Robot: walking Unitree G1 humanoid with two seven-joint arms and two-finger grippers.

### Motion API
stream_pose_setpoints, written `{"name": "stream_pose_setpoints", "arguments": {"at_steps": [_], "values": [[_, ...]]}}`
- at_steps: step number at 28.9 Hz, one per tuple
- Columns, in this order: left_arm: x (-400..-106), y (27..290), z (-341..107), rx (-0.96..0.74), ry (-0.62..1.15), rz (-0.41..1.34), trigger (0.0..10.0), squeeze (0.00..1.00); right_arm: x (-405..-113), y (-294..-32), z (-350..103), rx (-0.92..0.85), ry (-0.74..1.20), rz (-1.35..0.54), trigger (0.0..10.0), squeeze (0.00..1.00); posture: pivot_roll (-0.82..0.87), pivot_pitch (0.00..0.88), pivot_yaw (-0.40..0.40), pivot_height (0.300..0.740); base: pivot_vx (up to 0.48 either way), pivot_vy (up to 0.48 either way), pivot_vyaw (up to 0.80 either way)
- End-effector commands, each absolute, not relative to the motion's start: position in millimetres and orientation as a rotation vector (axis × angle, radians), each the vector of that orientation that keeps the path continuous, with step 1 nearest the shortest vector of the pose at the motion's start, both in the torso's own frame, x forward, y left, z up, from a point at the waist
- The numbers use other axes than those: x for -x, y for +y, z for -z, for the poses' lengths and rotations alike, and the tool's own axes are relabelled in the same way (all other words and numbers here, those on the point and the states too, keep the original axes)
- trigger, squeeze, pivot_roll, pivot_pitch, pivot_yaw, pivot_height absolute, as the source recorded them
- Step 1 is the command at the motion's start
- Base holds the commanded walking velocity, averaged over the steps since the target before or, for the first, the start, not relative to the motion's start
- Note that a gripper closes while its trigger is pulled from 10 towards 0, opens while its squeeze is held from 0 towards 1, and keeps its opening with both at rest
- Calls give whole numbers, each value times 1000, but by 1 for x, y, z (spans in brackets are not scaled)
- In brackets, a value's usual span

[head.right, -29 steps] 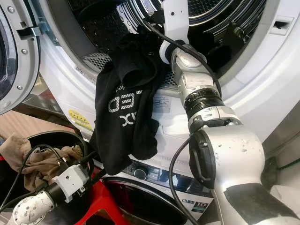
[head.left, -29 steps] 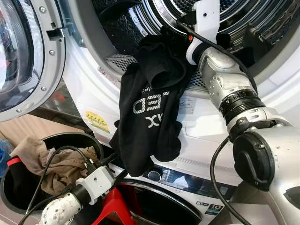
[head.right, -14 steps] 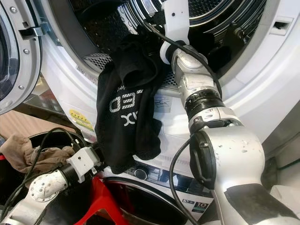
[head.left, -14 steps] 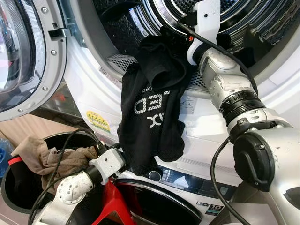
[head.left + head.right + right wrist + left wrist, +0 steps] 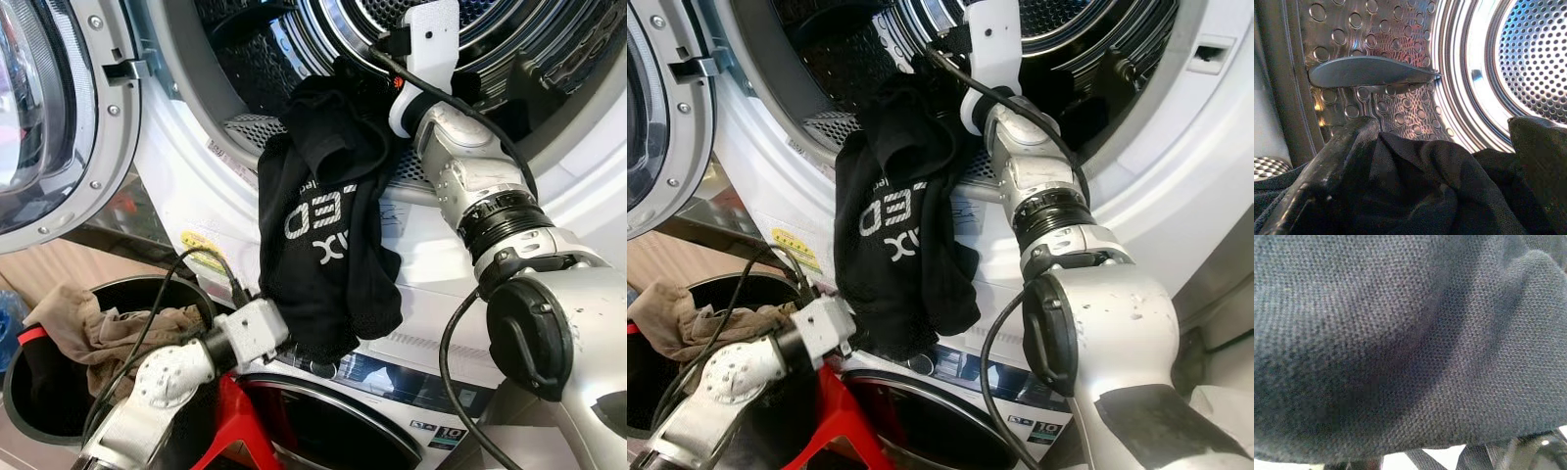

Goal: Clothes washing

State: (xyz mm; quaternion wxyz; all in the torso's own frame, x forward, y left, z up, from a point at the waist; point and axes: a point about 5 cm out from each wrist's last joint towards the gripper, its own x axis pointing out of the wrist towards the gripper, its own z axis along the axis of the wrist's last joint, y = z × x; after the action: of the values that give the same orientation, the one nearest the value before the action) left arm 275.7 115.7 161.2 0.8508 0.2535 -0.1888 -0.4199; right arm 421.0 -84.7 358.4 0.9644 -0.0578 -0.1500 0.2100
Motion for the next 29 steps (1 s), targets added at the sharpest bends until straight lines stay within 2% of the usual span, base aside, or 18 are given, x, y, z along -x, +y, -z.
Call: {"name": "stream_pose_setpoints", "arguments": {"at_steps": [1,6,12,18,27,29], "values": [[-275,108,-168,-538,-414,927,10000,0,-421,-85,-357,109,-307,-429,10000,1000,16,43,12,740,0,0,0],[-272,94,-170,-512,-451,976,10000,0,-421,-86,-356,109,-306,-428,10000,1000,16,35,12,740,0,0,0],[-270,70,-198,-498,-593,1039,10000,0,-421,-85,-355,108,-305,-431,10000,1000,18,29,12,740,0,0,0],[-270,59,-218,-518,-714,1032,10000,0,-421,-85,-355,107,-308,-432,10000,1000,17,29,12,740,0,0,0],[-270,53,-233,-541,-786,1026,10000,0,-421,-87,-356,89,-326,-432,10000,1000,19,38,9,740,0,0,0],[-268,53,-238,-556,-813,1019,10000,0,-417,-86,-372,13,-398,-470,10000,1000,21,42,9,740,0,0,0]]}}
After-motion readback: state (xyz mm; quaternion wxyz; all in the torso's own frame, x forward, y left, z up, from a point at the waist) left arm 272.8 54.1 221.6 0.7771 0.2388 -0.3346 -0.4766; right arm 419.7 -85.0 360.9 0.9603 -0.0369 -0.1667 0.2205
